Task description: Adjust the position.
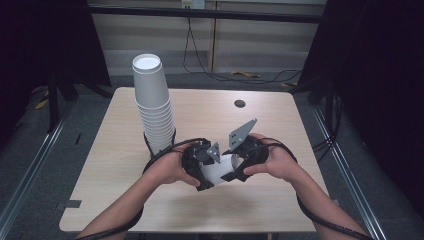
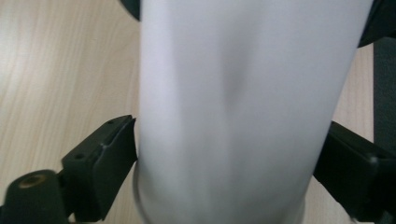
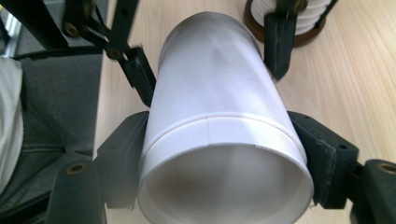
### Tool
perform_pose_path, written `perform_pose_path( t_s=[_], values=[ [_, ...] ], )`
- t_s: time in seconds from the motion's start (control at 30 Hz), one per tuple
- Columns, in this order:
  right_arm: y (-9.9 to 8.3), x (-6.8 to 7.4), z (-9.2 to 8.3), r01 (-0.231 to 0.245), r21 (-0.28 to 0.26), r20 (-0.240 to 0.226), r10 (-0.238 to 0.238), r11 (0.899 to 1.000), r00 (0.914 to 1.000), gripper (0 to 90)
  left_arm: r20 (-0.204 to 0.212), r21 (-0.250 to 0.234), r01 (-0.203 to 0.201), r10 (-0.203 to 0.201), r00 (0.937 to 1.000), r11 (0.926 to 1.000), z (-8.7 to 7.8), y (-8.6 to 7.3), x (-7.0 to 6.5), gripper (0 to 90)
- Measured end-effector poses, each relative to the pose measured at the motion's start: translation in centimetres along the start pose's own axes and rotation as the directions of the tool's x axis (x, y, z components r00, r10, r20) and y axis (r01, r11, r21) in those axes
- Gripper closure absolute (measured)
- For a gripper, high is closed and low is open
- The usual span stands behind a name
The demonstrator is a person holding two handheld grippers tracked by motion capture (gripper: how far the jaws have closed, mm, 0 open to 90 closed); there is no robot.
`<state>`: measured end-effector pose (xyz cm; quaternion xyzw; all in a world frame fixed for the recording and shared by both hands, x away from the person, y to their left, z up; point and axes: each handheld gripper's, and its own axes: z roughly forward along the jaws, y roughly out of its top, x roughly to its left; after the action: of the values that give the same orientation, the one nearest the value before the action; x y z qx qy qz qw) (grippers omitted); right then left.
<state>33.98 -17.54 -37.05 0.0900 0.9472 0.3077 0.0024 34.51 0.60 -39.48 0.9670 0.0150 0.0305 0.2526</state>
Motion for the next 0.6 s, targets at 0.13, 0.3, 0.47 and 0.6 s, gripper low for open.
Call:
perform_pose_path(
  t_s=[0.13, 0.3, 0.47, 0.6],
  values=[
    [-0.4, -0.1, 0.0, -0.009, -0.002, 0.001, 0.009, 1.0, 1.0, 25.6, 0.005, -0.04, 0.018, -0.018, 0.9998, 0.9991, -0.5, -0.1, 0.1, 4.9],
    [-1.2, -0.3, -0.2, -0.02, -0.001, 0.015, 0.02, 1.0, 0.9997, 25.4, 0.009, -0.088, 0.054, -0.054, 0.9985, 0.9946, -0.9, -0.7, 0.1, 4.4],
    [-2.2, -0.5, -0.8, -0.049, -0.029, 0.019, 0.05, 0.998, 0.9986, 25.3, 0.005, -0.131, 0.09, -0.09, 0.996, 0.9873, -1.1, -1.6, 0.3, 4.2],
    [-3.1, -0.5, -1.3, -0.071, -0.056, 0.029, 0.072, 0.996, 0.997, 25.3, 0.017, -0.185, 0.124, -0.123, 0.9922, 0.9749, -1.2, -2.4, 0.6, 4.0]
  ],
)
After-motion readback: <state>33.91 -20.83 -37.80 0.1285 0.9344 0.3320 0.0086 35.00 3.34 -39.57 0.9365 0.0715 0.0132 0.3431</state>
